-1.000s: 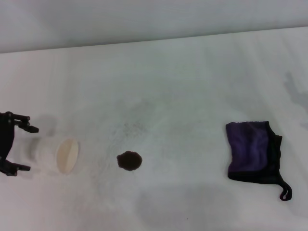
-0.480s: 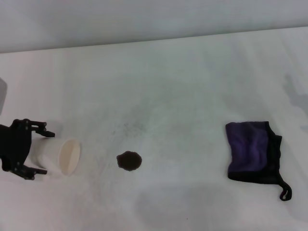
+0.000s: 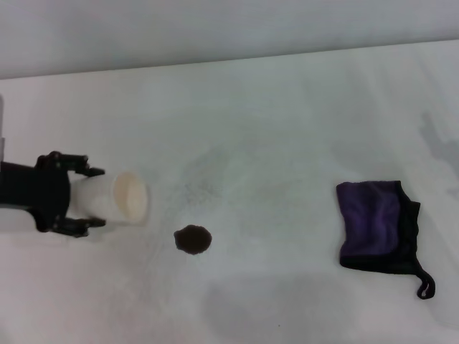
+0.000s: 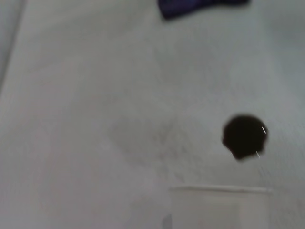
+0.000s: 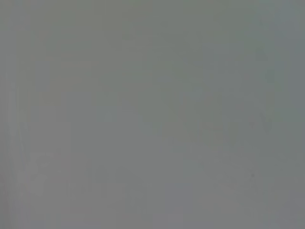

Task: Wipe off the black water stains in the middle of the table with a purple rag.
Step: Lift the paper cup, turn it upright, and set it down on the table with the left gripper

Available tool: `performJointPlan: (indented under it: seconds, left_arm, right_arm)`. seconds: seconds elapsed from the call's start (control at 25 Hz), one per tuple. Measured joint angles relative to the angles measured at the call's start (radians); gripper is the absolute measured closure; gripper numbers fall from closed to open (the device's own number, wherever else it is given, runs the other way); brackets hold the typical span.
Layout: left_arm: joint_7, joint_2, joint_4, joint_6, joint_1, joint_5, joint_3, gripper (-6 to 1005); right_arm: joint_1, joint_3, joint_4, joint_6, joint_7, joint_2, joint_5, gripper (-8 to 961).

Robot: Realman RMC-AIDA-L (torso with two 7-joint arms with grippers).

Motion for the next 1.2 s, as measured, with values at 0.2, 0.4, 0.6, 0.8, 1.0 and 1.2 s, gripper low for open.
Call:
performJointPlan:
  seconds: [0.2,0.4,0.6,0.8,1.0,1.2]
  left_arm:
    - [-0.07,-0.014,-0.002,0.038,0.03,-0.173,-0.003,205]
    - [-0.119,-0.017,-0.084,0.105,0.057,-0.384,-0.003,205]
    - [-0.074,-0.019,-0.256,0.22,0.068,-0.577,0.0,205]
    - [0.068,-0.019,-0.461,0.297,0.065,-0.776,0.0,205]
    - [0.166,-0.02,-0.605,0.354,0.067,-0.892,0.0,204]
    - [0.185,-0.021,-0.681,0.379,0.082,-0.937,-0.004,204]
  right_arm:
    - [0.0,-0.02,-0.054,0.008,0.006,-0.002,-0.008,112]
    - [0.0,-0.071,-0.128,-0.021,0.011,-0.002,-0.01,112]
    - [-0.007,-0.153,-0.213,-0.07,0.022,-0.003,-0.01,112]
    - [-0.017,-0.213,-0.284,-0.089,0.023,-0.005,-0.01,113]
    - [-0.018,-0.227,-0.326,-0.126,0.024,-0.005,-0.017,112]
    - [-0.022,-0.232,-0.357,-0.113,0.041,-0.005,-0.022,113]
